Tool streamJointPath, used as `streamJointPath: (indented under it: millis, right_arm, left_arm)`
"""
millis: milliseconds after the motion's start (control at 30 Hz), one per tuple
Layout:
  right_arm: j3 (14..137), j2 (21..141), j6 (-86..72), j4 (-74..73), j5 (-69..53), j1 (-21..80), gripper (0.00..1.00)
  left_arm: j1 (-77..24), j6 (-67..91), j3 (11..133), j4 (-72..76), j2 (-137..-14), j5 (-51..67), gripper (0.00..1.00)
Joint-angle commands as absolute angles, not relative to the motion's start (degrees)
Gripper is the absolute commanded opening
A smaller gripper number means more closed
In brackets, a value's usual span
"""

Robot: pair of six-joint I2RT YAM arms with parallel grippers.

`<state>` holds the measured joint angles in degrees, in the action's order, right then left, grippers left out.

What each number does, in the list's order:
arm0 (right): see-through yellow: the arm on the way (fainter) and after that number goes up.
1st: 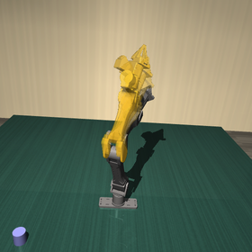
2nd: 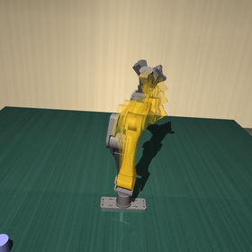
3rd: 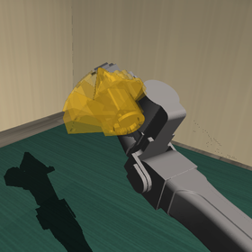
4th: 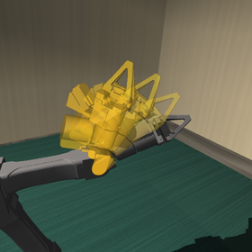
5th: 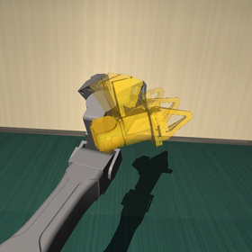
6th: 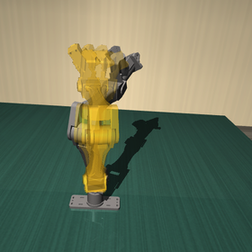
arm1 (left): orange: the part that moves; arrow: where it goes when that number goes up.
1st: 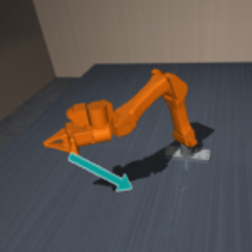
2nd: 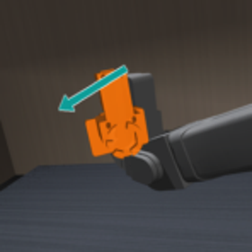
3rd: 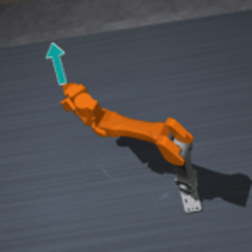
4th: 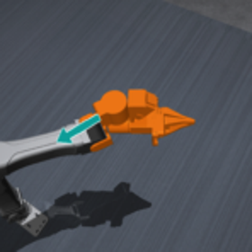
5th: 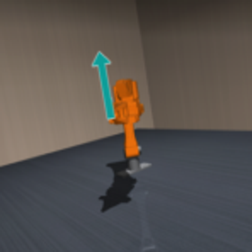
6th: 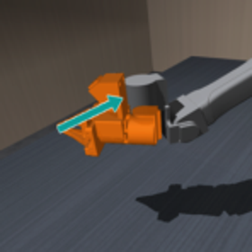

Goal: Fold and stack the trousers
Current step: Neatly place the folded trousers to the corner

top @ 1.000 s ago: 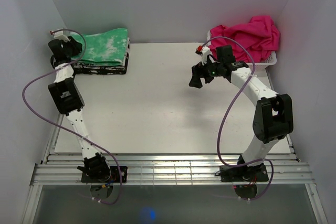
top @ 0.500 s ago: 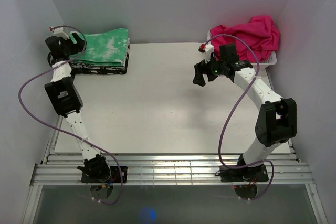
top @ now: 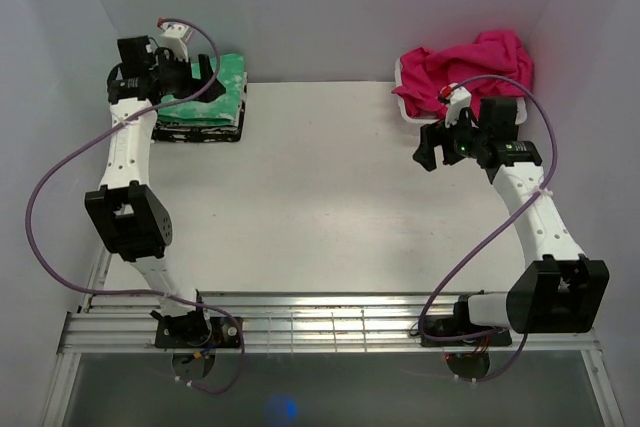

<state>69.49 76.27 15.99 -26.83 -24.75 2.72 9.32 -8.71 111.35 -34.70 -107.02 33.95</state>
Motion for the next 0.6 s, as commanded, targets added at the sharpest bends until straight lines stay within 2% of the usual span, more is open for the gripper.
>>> streamJointPath:
  millis: [0,133,233,467,567]
  right_arm:
    - [65.0,71.4,19.3,-31.9,-23.4,3.1,0.9]
    - [60.0,68.8,19.6,-33.8,-22.3,3.0,0.9]
    - [55.3,66.8,18.6,-33.6,-24.2,3.1,0.9]
    - [50.5,62.8,17.9,-33.3,-23.8,3.1,0.9]
    - [50.1,61.4,17.1,-33.0,-23.8,3.1,0.9]
  left_arm:
    - [9.5,-7.5,101.2,-46.8,-101.0,39.5,0.98]
    - [8.7,-7.9,85.6,-44.5,-91.5,39.3,0.98]
    - [8.8,-9.4,78.4,-44.8,-86.8,38.9,0.98]
    - [8.7,-9.3,67.9,-43.2,-79.5,34.1,0.98]
    - [8.6,-9.8,67.7,-43.8,-78.5,32.6,0.98]
